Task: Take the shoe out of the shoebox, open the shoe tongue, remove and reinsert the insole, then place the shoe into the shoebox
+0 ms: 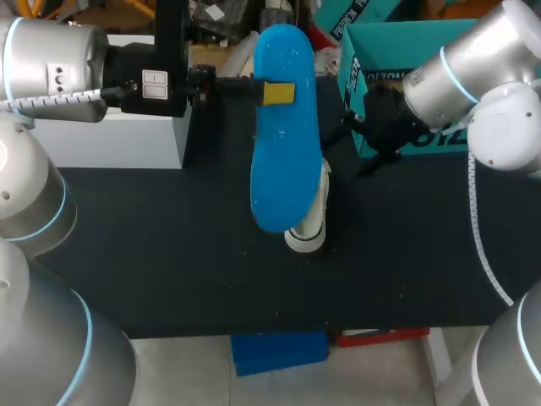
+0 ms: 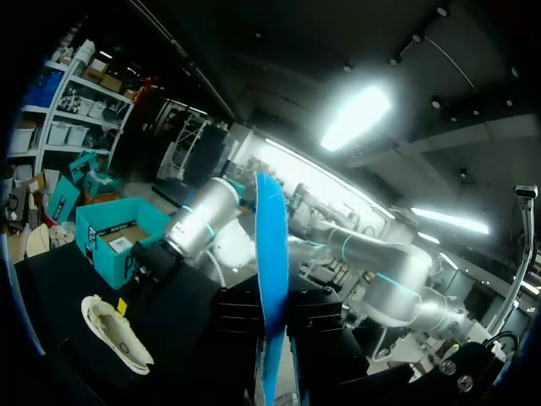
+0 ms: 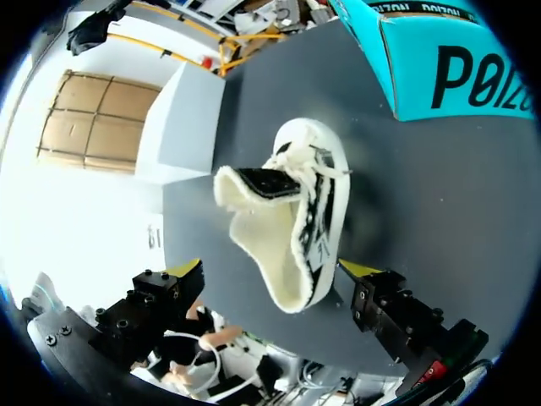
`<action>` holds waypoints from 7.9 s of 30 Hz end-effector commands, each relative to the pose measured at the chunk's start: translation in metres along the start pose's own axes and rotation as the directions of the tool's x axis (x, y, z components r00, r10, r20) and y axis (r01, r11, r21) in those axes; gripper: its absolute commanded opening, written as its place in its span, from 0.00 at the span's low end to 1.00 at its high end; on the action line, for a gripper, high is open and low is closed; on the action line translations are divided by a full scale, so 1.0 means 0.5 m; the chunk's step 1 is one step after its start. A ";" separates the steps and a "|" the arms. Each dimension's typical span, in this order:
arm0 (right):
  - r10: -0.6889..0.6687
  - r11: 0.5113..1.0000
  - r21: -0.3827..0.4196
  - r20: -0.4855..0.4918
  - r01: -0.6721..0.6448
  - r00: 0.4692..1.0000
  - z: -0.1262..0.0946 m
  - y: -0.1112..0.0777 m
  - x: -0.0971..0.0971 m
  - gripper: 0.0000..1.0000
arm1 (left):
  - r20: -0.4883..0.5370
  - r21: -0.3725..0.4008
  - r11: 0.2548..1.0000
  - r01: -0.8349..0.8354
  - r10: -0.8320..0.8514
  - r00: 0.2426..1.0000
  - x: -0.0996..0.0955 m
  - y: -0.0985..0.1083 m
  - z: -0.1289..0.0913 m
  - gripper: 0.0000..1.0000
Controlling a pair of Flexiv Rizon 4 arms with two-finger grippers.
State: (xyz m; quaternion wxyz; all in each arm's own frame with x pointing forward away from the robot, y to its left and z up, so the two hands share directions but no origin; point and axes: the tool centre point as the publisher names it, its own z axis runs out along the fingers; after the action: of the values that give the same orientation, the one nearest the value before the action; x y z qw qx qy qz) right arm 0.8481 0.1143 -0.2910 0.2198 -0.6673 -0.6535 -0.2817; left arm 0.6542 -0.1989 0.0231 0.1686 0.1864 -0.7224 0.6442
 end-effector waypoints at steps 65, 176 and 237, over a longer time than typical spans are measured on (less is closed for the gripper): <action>-0.021 1.000 -0.030 -0.575 0.005 0.818 -0.067 -0.033 0.071 1.00 | 0.212 -0.082 0.326 -0.942 0.929 0.303 -0.167 0.153 0.133 0.00; -0.037 0.999 -0.025 -0.591 0.027 0.806 -0.057 -0.032 0.082 1.00 | 0.160 -0.067 -0.539 -0.839 0.825 -0.543 -0.474 0.393 0.135 0.00; 0.053 0.999 0.039 -0.657 -0.037 0.752 0.052 -0.065 0.136 0.00 | -0.566 0.132 -0.708 -0.694 0.521 -0.639 -0.398 0.297 -0.023 1.00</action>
State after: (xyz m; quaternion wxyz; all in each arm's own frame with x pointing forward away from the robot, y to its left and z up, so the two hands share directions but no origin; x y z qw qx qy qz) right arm 0.8174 0.1828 -0.2671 0.4506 -0.5379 -0.5225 -0.4843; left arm 0.7582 -0.1732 -0.2242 -0.4940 -0.6265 -0.5018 0.3341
